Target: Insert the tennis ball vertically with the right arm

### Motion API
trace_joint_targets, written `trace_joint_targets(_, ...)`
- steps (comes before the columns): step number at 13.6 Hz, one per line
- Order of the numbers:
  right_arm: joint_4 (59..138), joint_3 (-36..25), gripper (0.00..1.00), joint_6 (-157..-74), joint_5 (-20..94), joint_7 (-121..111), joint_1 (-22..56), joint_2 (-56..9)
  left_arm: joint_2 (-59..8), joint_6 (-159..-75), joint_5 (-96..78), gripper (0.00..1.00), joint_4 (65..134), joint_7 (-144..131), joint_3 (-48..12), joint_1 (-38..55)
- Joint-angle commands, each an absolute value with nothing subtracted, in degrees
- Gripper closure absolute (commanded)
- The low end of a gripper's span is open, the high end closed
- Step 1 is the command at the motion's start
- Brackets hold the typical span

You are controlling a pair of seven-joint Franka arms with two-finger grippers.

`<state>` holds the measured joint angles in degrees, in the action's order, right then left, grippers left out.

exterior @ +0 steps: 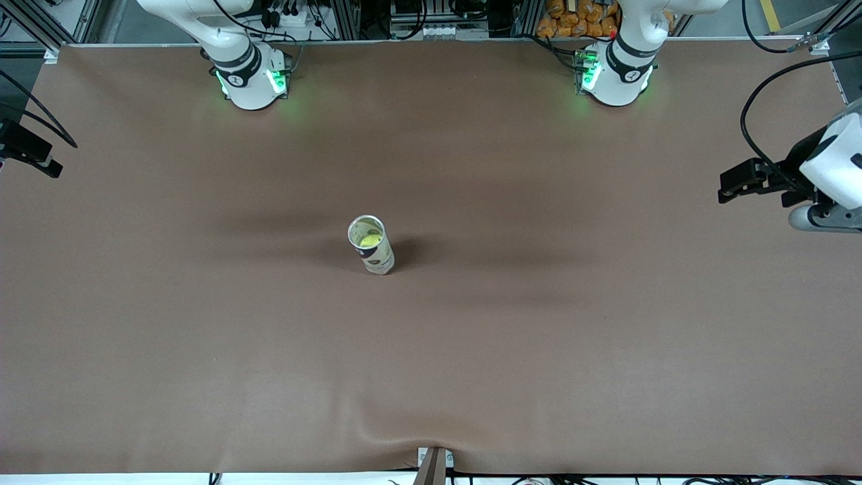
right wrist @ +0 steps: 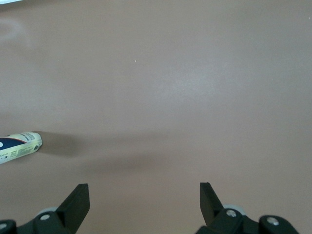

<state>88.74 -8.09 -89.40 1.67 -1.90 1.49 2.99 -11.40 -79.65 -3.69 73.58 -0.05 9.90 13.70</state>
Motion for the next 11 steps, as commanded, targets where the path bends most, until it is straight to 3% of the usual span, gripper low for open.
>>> trace_joint_targets(1,88.16,-7.56,0.00,-89.12,1.58,-2.02,1.05,3.34,-9.23,-79.19,-5.54,0.00,76.37,1.14,10.81,14.15)
trace_joint_targets(6,88.15,-7.56,0.00,-89.21,1.67,-2.02,1.05,3.25,-5.45,-79.54,-5.36,0.00,80.85,1.05,10.64,13.02)
trace_joint_targets(11,88.15,-7.56,0.00,-89.12,1.67,-2.11,1.05,3.25,-4.39,-81.03,-4.83,0.00,82.88,0.97,3.88,7.22)
